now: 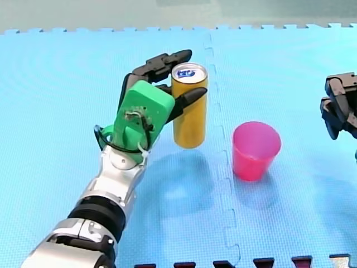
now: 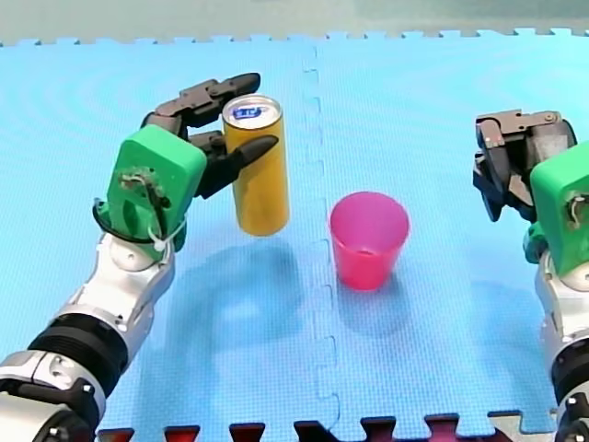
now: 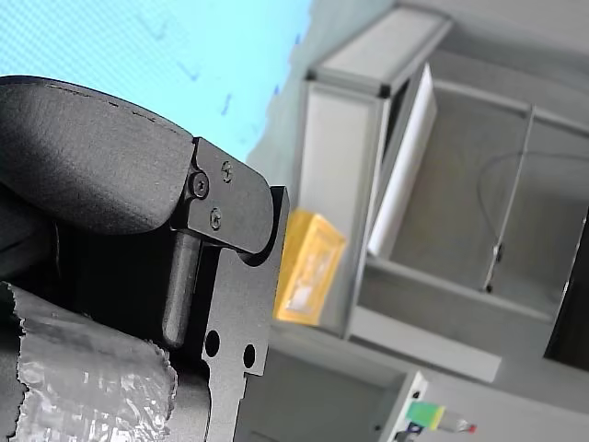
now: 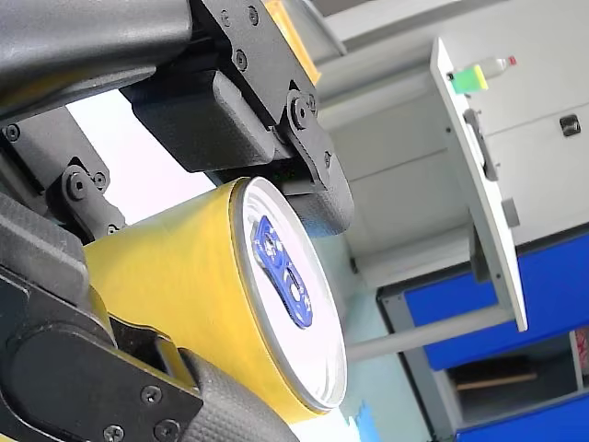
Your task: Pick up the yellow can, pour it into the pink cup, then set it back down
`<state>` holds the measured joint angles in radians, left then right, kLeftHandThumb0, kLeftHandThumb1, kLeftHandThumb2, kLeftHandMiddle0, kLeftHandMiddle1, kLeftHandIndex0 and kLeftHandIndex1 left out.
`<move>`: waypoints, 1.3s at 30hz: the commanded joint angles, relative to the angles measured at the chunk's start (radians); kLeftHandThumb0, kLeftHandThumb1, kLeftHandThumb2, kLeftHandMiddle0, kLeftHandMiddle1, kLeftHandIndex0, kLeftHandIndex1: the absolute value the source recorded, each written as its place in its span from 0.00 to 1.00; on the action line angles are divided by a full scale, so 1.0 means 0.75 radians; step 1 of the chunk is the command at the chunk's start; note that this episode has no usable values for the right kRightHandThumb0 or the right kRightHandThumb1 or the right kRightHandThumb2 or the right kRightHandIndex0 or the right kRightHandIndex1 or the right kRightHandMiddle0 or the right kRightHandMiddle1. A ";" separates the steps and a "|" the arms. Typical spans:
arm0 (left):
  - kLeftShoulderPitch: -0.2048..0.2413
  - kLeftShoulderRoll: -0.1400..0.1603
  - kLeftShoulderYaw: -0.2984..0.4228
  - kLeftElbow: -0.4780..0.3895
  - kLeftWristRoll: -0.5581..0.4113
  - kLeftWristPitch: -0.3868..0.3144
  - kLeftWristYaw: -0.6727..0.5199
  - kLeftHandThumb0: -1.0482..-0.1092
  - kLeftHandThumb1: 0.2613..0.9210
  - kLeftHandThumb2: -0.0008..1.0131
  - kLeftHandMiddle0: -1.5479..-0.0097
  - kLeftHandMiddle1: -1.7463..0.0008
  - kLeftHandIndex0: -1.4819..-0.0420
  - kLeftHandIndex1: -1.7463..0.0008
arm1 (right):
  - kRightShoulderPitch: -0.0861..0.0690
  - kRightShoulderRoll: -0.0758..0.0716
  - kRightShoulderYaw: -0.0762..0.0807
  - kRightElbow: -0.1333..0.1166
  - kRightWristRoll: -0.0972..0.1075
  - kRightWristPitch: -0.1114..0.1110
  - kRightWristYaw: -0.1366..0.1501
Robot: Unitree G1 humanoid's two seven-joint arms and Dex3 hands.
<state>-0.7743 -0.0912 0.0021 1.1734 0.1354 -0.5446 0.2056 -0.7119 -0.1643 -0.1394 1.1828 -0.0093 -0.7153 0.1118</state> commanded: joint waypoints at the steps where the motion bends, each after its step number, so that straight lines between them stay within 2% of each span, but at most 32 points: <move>1: -0.028 0.014 0.003 0.007 0.001 -0.013 0.008 0.69 0.86 0.00 0.15 1.00 0.20 1.00 | 0.001 0.001 0.000 0.000 0.001 0.002 -0.007; 8: -0.065 0.026 -0.003 0.028 0.018 -0.020 0.031 0.69 0.86 0.00 0.16 1.00 0.20 1.00 | 0.001 0.008 0.004 -0.001 -0.004 0.001 -0.021; 14: -0.075 0.045 -0.037 0.044 0.077 -0.044 0.079 0.68 0.86 0.00 0.16 1.00 0.20 1.00 | 0.006 0.016 0.002 -0.007 0.000 -0.002 -0.019; 23: -0.088 0.043 -0.060 0.054 0.109 -0.072 0.106 0.68 0.86 0.00 0.16 1.00 0.19 1.00 | 0.002 0.027 0.004 -0.012 0.000 0.006 -0.023; 33: -0.089 0.025 -0.059 0.060 0.100 -0.098 0.090 0.68 0.86 0.00 0.16 1.00 0.19 1.00 | -0.001 0.039 -0.018 -0.015 0.039 0.016 0.019; 39: -0.098 0.014 -0.067 0.056 0.107 -0.097 0.097 0.68 0.86 0.00 0.16 1.00 0.19 1.00 | 0.001 0.038 -0.020 -0.016 0.043 0.011 0.024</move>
<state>-0.8334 -0.0798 -0.0482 1.2185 0.2173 -0.6066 0.2730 -0.7105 -0.1337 -0.1521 1.1739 0.0187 -0.7050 0.1285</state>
